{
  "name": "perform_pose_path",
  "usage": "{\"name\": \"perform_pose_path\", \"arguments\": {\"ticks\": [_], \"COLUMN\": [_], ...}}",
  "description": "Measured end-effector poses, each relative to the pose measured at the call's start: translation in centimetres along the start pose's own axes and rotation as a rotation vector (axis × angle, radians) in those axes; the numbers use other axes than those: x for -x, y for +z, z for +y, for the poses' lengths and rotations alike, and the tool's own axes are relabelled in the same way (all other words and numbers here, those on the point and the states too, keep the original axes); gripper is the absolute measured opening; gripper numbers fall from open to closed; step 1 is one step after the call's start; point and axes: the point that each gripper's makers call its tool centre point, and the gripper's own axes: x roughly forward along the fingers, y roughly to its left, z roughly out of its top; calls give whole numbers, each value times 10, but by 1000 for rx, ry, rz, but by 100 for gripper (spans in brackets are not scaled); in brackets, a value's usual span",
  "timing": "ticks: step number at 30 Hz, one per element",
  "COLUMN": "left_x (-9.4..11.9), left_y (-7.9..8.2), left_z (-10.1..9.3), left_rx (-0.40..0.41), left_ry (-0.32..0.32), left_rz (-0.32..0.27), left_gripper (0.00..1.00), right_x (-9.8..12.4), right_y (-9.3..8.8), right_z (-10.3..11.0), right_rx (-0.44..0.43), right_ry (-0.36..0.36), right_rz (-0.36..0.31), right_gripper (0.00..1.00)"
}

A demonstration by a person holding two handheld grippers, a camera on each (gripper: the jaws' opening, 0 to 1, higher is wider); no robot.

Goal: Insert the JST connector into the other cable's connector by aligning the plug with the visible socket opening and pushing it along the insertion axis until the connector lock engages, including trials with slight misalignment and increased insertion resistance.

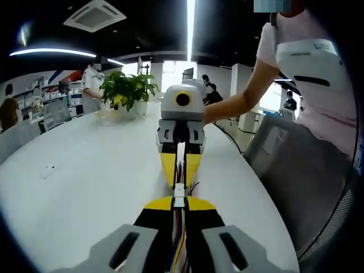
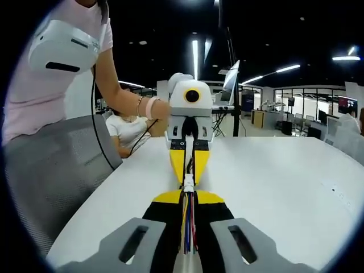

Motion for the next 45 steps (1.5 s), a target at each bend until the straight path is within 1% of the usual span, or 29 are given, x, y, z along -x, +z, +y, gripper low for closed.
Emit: {"name": "perform_pose_path", "arguments": {"ticks": [2,4,6,7,13,16,18,22,27,29,30,31,35,39,44,45], "left_x": [0,0,-1,-1,-2,-2,-2,-4,-6,-8,-8,-9,-11,-17,-22,-24], "left_y": [2,3,7,6,7,7,6,3,1,-1,-2,-3,-8,-18,-25,-27], "left_z": [1,1,0,0,0,0,0,-2,1,3,5,8,15,21,24,25], "left_rx": [6,4,-27,-31,-26,-34,-33,-30,-12,-15,-28,-59,-66,-57,-69,-65], "left_ry": [6,3,-6,-5,0,2,3,0,10,16,20,24,29,39,42,43], "left_rz": [-8,-12,-29,-24,-33,-27,-23,-16,-25,-14,-7,-2,1,25,32,31], "left_gripper": [0,0,0,0,0,0,0,0,0,0,0,0,0,0,0,0], "right_x": [2,3,3,3,5,5,5,5,4,4,3,2,0,-3,-3,-3], "right_y": [1,3,4,4,5,4,2,-1,-2,-5,-6,-8,-13,-25,-35,-37], "right_z": [-2,-2,-1,-1,-3,-3,-4,-3,-4,-8,-9,-12,-18,-24,-27,-28], "right_rx": [-30,-35,-31,-29,-30,-32,-52,-53,-61,-63,-58,-37,-24,-39,-43,-55], "right_ry": [-9,-8,-4,-4,-3,0,4,5,-9,-20,-23,-32,-44,-58,-67,-70], "right_rz": [-18,-24,-31,-29,-32,-33,-34,-30,-29,-15,-12,-7,1,21,33,35], "right_gripper": [3,3,3,3,2,2,2,2,2,3,3,3,3,3,3,3]}}
